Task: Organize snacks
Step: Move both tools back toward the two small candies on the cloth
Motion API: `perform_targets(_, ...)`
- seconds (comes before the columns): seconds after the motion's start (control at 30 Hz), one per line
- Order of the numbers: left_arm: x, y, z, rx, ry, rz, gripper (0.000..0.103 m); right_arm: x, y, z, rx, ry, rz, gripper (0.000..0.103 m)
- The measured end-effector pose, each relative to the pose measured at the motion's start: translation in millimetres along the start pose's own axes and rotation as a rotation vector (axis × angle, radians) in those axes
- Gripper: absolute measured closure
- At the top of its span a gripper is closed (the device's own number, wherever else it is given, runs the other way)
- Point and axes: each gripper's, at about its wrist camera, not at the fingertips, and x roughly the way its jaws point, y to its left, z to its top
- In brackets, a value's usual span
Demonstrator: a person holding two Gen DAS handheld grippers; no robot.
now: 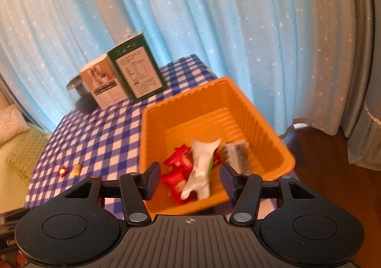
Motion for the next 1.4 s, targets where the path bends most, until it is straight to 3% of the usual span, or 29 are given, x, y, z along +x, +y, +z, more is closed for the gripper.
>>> perform_targets(0.37,-46,34,-15,-0.037,-0.031,0.09,0.023,-13,51,-37,-0.078,0.051,0.042,0.037)
perform_targets(0.77,-78,78,-29,-0.092,-0.061,0.2,0.019,-9,101,-62,-0.174,0.089,0.1,0.036)
perform_targets(1.4,-88,117,-32,-0.146,-0.068,0.238,0.017,15,153,-74,-0.283,0.146,0.14,0.034)
